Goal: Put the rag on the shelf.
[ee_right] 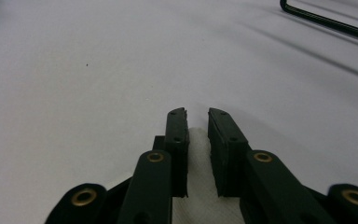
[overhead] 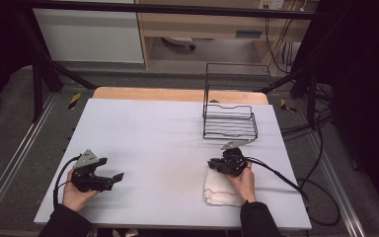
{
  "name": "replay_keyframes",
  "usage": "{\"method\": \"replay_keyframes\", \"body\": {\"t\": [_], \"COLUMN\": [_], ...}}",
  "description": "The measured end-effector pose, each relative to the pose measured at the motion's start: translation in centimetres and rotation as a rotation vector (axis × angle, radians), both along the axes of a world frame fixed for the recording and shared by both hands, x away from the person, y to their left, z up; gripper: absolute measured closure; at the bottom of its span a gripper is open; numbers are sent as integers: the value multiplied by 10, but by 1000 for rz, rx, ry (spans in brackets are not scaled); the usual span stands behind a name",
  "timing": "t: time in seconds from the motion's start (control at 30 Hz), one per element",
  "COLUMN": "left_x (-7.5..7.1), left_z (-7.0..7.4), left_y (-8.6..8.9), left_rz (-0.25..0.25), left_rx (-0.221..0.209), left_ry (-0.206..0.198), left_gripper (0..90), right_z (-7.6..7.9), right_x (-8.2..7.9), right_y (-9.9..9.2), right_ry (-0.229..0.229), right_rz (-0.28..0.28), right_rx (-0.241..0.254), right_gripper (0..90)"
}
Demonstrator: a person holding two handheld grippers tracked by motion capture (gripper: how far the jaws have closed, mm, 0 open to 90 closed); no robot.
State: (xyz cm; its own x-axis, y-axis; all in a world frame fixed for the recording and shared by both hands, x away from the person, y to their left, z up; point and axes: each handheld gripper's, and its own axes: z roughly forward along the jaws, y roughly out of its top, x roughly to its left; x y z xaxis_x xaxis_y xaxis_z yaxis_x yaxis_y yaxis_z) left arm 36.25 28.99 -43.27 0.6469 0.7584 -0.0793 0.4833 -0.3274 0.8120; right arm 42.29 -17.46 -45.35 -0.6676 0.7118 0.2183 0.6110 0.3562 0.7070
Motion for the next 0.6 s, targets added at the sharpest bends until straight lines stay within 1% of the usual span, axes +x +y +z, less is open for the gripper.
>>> {"method": "replay_keyframes", "body": {"t": [0.03,0.2,0.23,0.27,0.33,0.37,0.4,0.43,0.47,0.5,0.53,0.6], "left_x": [0,0,0,0,0,0,0,0,0,0,0,0], "left_z": [0,0,0,0,0,0,0,0,0,0,0,1], "left_y": [0,0,0,0,0,0,0,0,0,0,0,1], "left_rz": [0,2,2,2,2,2,2,2,2,3,2,2], "left_rx": [1,2,2,2,4,4,4,5,5,5,5,7], "left_ry": [0,-1,-1,-1,-2,0,0,-1,-1,-2,-2,-2], "left_gripper": [87,87,88,88,88,88,88,88,88,88,88,88], "right_z": [1,4,5,9,11,15,16,16,17,18,18,17], "right_x": [0,-2,-3,-4,-5,-6,-7,-7,-7,-6,-6,-6], "right_y": [1,2,2,2,3,9,11,11,14,23,23,31], "right_ry": [-4,-12,-17,-25,-33,-52,-56,-56,-59,-59,-59,-54], "right_rz": [-3,-11,-13,-12,-11,9,16,16,29,51,51,67], "right_rx": [-8,-9,8,35,42,37,37,37,43,35,35,35], "right_gripper": [810,828,830,832,834,835,836,836,837,837,837,837]}}
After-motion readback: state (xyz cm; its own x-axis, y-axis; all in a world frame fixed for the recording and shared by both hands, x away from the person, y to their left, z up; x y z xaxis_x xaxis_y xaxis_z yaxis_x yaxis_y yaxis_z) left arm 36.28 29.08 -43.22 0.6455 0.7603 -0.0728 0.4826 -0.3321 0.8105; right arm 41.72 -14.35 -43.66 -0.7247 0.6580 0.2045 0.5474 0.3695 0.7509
